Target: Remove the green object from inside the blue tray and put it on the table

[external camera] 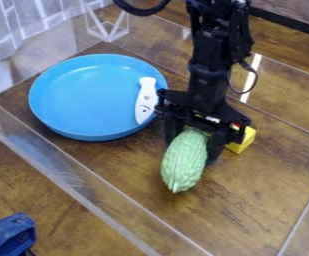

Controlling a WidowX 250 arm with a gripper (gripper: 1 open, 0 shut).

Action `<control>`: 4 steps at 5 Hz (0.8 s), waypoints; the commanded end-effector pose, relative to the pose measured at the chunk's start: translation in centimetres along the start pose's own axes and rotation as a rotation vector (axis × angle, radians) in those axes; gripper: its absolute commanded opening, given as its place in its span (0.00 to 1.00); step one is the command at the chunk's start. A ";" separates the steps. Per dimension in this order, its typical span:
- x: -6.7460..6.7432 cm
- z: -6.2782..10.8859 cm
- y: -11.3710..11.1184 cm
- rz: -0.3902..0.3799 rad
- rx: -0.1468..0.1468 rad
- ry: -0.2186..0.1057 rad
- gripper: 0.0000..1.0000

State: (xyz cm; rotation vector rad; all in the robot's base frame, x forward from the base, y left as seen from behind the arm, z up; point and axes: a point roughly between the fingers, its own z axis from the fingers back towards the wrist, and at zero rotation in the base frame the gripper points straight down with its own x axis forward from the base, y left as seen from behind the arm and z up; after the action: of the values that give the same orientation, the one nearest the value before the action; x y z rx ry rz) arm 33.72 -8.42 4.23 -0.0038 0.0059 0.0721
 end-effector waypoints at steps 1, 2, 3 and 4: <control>1.4 3.8 -1.6 -0.001 -0.015 -0.083 0.00; 1.9 2.9 -0.5 -0.029 0.009 -0.091 0.00; 2.5 1.7 0.6 -0.050 0.023 -0.095 0.00; 3.0 1.1 1.6 -0.072 0.044 -0.107 0.00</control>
State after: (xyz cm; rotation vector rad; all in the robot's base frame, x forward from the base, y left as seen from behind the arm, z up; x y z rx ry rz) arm 36.09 -7.02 4.13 0.0469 -0.0646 -0.0103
